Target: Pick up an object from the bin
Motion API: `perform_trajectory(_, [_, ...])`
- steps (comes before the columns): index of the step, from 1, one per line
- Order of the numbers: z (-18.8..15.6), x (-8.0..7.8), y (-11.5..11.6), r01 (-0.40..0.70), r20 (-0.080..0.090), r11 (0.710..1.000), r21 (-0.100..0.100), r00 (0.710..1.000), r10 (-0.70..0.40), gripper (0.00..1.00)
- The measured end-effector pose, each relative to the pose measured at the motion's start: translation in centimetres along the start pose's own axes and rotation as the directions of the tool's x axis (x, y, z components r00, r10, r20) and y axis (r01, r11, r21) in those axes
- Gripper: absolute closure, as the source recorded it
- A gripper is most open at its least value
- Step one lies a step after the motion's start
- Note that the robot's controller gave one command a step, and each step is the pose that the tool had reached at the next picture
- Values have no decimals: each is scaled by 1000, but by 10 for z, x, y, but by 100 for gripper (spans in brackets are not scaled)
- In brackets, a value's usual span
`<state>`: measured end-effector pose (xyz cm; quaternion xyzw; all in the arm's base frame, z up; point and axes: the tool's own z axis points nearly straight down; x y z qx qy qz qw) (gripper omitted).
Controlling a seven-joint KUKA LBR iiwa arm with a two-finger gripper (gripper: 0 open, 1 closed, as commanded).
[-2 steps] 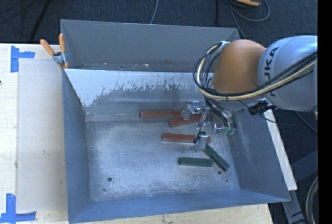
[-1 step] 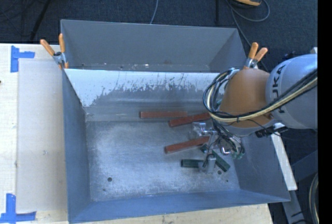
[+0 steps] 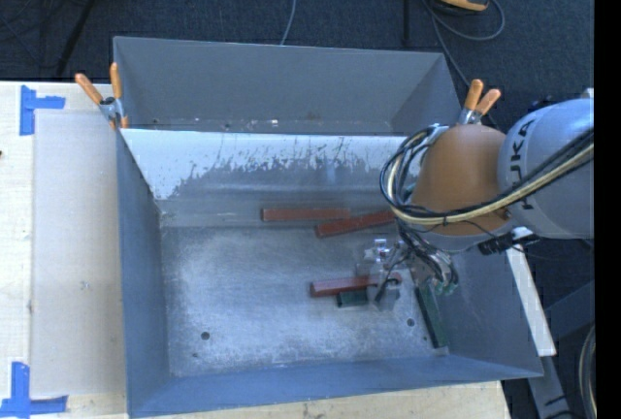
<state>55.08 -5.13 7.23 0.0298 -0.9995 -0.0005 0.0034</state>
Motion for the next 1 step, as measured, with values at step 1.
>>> perform_trajectory(1, [-145, 14, 9, 98, 14, 995, 3, 995, -98, 100])
